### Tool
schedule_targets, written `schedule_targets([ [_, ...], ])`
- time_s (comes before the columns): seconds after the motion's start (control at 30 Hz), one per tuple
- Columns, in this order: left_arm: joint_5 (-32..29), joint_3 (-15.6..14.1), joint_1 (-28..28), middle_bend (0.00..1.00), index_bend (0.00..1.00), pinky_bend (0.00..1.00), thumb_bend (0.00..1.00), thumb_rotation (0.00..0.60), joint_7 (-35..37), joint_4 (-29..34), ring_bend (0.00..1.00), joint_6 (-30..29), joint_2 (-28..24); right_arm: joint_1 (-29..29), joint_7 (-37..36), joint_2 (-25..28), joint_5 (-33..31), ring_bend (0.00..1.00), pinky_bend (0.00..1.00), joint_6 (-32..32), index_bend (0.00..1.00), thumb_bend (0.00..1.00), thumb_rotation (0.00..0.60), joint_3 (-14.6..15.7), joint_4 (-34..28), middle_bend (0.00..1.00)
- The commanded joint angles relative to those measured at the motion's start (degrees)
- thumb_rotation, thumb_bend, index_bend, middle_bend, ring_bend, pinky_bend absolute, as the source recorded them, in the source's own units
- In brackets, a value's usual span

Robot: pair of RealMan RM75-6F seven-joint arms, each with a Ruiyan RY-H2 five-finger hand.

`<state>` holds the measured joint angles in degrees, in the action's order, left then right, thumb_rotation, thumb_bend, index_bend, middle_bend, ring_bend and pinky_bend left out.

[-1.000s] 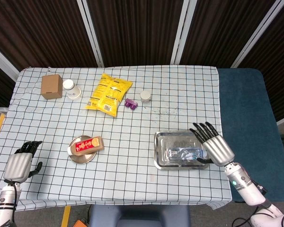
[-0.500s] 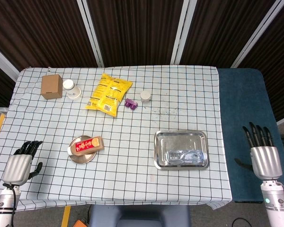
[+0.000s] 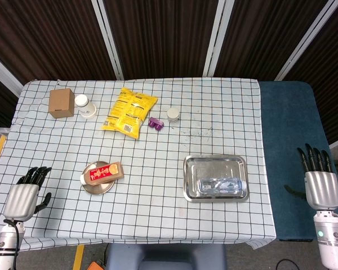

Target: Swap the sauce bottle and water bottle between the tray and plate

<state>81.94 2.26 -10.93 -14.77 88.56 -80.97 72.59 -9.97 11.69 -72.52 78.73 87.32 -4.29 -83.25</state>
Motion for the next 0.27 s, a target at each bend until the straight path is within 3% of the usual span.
schedule_targets([
  [0.03, -0.49, 0.29, -0.18, 0.14, 0.15, 0.34, 0.41, 0.6, 0.66, -0.33, 0.12, 0.63, -0.12, 0.58, -1.85, 0.07, 1.97, 0.0, 0.0, 1.33, 0.0, 0.08, 0.6, 0.07, 0.02, 0.0],
  [0.27, -0.4, 0.46, -0.05, 0.14, 0.15, 0.34, 0.41, 0.6, 1.09, -0.22, 0.12, 0.49, -0.26, 0.82, -1.86, -0.02, 2.79, 0.0, 0.0, 0.21, 0.0, 0.08, 0.6, 0.23, 0.59, 0.0],
])
